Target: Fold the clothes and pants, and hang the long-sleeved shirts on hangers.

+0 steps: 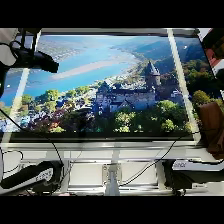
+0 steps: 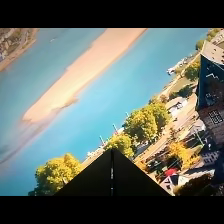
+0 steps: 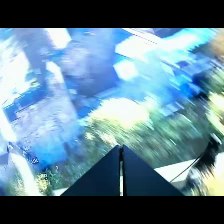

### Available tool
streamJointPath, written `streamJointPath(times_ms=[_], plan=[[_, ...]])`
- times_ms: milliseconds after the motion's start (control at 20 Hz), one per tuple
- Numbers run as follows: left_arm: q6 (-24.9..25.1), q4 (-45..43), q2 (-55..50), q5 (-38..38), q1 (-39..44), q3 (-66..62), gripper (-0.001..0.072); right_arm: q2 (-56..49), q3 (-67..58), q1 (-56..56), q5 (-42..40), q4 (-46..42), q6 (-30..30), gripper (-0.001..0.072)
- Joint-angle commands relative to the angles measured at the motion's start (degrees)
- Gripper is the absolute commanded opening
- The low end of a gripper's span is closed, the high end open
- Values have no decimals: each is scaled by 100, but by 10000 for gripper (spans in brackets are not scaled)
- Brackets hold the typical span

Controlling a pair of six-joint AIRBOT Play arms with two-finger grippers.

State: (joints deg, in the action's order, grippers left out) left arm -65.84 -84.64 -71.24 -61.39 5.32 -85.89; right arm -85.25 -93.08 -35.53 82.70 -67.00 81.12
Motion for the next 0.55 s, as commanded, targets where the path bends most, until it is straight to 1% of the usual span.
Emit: streamJointPath(times_ms=[0, 100, 200, 300, 500], plan=[[0, 2, 2, 2, -7, -2, 22, 9, -13, 962, -345, -332, -713, 17], [0, 2, 2, 2, -7, -2, 22, 9, -13, 1322, -542, -573, -728, 17], [0, 2, 2, 2, -7, -2, 22, 9, -13, 1604, -621, -1130, -704, 16], [0, 2, 2, 2, -7, -2, 22, 9, -13, 1740, -621, -1561, -533, 17], [0, 2, 2, 2, -7, -2, 22, 9, -13, 1742, -540, -1580, -463, 17]])
